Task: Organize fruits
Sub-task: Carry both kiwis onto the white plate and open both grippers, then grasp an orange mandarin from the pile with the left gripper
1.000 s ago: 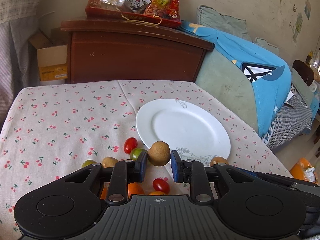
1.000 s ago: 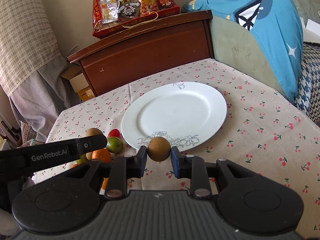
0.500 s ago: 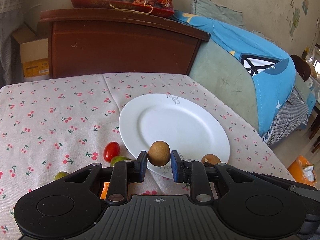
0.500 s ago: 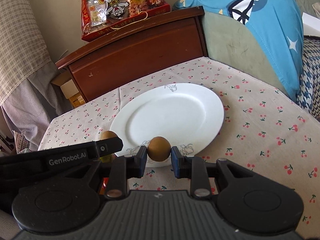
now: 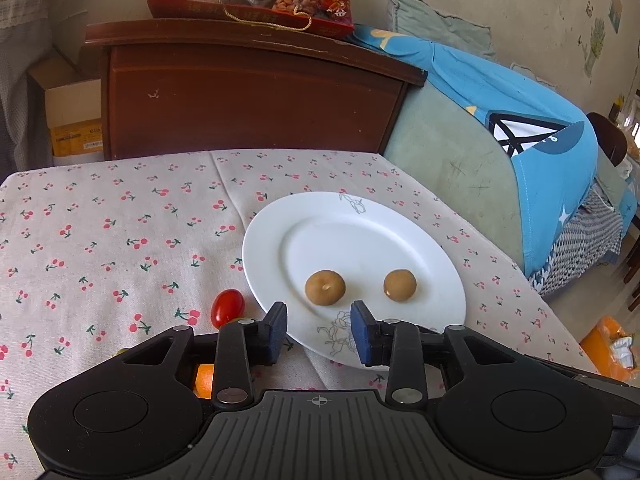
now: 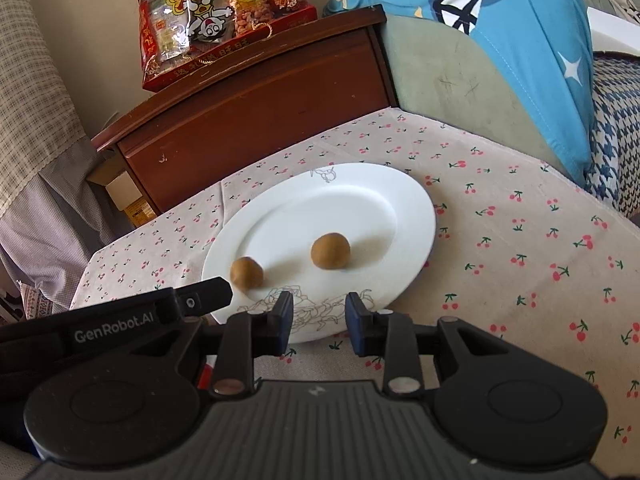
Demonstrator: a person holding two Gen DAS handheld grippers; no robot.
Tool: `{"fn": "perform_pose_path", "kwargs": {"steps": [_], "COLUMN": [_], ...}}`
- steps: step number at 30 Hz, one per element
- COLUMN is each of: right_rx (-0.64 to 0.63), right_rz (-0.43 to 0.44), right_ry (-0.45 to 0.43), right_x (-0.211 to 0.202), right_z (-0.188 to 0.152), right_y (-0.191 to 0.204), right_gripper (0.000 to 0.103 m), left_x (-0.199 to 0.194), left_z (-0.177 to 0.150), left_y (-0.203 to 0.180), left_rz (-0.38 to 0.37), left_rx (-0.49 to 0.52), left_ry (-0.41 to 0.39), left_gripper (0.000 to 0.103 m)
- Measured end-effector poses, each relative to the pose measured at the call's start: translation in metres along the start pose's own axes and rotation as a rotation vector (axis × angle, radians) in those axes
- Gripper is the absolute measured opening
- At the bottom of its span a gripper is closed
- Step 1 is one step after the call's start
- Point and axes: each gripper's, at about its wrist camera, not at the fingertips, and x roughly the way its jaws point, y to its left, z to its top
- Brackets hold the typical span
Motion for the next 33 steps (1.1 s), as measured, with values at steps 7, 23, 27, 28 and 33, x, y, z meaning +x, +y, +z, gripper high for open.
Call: {"fn": "perform_pose_path", "kwargs": {"steps": [7,23,27,28,33], "right_rx": [-0.023,-0.095,-0.084,-0.078,-0.092], "right_rz": [0.019,0.114,0.131,0.138,0.151], "right_ry": [0.008,0.058,0.082,0.09,0.104], "right_x": [-0.005,-0.029,-0.031,-0.031,-0.035], "right_z": [-0.002,-0.019,-0.024,-0.025,-0.03], "right_y": [0.005,0.024,0.023,0.023,0.026], "right_gripper": [0.036,0.037,0.037,0.037,0.037], "left_x": [-0.021,-0.072,-0.079,-0.081,-0.088], "left_z": [-0.003,-0.024,-0.032,-0.035,-0.049], "left_y": [0.003,0.02,0.019,0.019,0.019], "left_rz": [0.031,0.08,0.077,0.077,0.077], "left_rx": [0.006,-0.016,-0.002,0.006,0.03], "left_ry": [-0.014,-0.009,0.008,0.012,0.037], "left_gripper": [0.044,0.045,0.045,0.045,0.045]}}
